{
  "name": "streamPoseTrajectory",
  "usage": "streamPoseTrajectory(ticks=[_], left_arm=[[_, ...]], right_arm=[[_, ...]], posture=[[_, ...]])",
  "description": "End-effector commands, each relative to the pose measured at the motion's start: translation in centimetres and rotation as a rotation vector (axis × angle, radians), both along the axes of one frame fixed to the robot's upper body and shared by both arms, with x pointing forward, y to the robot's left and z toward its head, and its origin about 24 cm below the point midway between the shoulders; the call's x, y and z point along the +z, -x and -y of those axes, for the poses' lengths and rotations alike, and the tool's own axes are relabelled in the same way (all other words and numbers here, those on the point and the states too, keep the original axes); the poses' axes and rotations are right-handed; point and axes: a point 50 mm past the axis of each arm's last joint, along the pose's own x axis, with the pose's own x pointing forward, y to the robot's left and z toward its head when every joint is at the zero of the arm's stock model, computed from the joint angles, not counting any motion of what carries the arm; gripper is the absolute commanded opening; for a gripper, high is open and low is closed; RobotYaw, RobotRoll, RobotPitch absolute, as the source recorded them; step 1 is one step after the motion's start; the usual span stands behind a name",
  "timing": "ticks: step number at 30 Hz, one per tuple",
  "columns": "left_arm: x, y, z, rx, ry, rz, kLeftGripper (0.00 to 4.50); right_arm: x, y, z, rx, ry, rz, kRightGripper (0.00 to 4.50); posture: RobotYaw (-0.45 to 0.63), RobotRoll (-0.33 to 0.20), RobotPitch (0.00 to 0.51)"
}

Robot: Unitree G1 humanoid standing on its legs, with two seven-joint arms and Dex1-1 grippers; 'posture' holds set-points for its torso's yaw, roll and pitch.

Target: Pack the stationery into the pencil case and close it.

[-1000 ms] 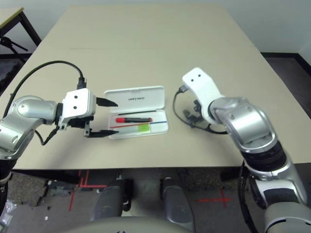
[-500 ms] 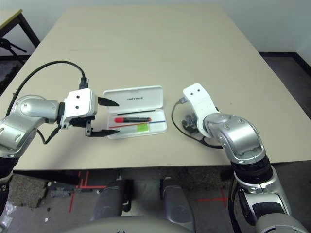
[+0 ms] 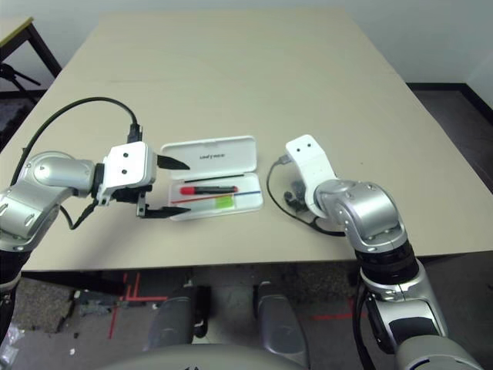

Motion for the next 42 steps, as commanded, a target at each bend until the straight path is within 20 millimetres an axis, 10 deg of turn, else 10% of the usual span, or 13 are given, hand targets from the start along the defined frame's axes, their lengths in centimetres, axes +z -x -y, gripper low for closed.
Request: streamPoseTrajectory(ticks=[1, 4, 9, 27, 42], left_arm=[[0.0, 0.1, -0.1, 0.007, -0.011, 0.002, 4.50], [0.0, 0.1, -0.1, 0.006, -0.012, 0.001, 4.50], [-0.1, 0.0, 0.0, 0.003, -0.014, 0.000, 4.50], [-0.2, -0.1, -0.1, 0.008, -0.029, -0.009, 4.50], [-0.4, 0.1, -0.1, 0.023, -0.037, -0.010, 4.50]], right_arm=[[-0.2, -0.2, 1.0, -0.042, 0.057, -0.032, 1.21], [0.2, -0.5, 1.5, -0.048, 0.075, -0.030, 0.28], [1.5, -1.2, 2.5, 0.045, 0.142, -0.008, 0.28], [6.3, -0.2, 0.0, 1.209, 0.121, 0.193, 0.28], [4.0, -1.9, -3.6, 1.350, 0.146, 0.152, 0.28]], posture=[[0.00, 0.000, 0.117], [0.00, 0.000, 0.117], [-0.01, 0.000, 0.117], [-0.01, 0.000, 0.119], [0.02, 0.000, 0.123]])
